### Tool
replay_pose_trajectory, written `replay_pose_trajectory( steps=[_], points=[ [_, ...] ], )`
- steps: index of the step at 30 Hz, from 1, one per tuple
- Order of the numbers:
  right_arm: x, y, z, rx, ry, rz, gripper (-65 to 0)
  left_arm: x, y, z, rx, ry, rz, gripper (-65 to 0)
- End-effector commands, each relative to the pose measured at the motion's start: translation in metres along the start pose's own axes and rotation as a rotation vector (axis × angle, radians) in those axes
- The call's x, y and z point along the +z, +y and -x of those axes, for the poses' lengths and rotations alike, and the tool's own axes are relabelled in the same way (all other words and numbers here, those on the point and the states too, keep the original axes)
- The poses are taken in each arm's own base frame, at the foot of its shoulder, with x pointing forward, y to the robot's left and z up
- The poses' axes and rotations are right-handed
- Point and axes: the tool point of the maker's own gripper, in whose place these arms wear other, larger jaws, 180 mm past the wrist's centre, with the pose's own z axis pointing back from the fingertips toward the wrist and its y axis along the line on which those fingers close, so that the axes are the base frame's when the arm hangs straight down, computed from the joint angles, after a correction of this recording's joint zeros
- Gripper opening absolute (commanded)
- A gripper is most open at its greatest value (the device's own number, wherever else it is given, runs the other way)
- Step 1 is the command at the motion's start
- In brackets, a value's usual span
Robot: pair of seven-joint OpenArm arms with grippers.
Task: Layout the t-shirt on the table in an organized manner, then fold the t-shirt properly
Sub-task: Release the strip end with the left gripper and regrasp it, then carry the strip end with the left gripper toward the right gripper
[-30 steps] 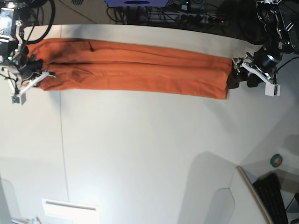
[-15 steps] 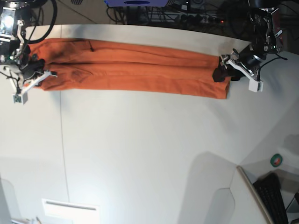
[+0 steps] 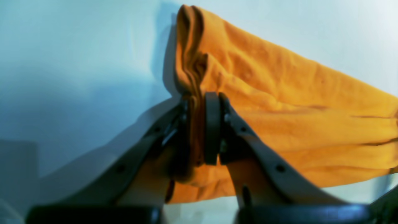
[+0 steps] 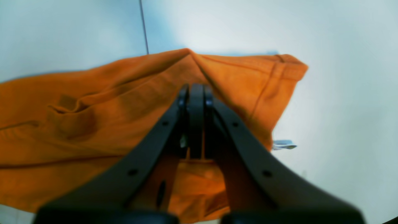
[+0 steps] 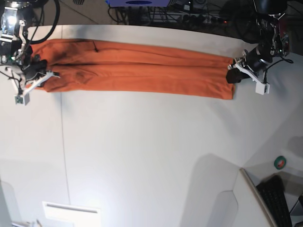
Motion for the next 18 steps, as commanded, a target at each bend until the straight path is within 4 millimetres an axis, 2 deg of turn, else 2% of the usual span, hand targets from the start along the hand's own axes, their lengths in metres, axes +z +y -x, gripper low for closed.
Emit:
replay_pose_trajectory(
  steps=[1, 5, 7, 14, 18],
  points=[
    [0.004, -0.004, -0.015, 0.009, -0.044, 0.006, -65.0, 0.008, 0.002, -0.023, -0.039, -0.051, 0.004, -65.0],
    [0.004, -0.005, -0.015, 0.006, -0.046, 0.009, -65.0, 0.017, 0.004, -0.037, -0.096, -0.069, -0.044, -65.0],
    [0.004, -0.006, -0.015, 0.004, -0.045, 0.010, -65.0, 0.022, -0.001, -0.041, -0.160, -0.070, -0.087, -65.0],
    [0.004, -0.007, -0.016, 0.004, -0.047, 0.012, -65.0, 0.031, -0.053, -0.033, -0.452, -0.054, -0.174, -65.0],
    [0.004, -0.007, -0.017, 0.005, -0.048, 0.013, -65.0, 0.025, -0.089, -0.020, -0.592, -0.015, -0.168, -65.0]
  ],
)
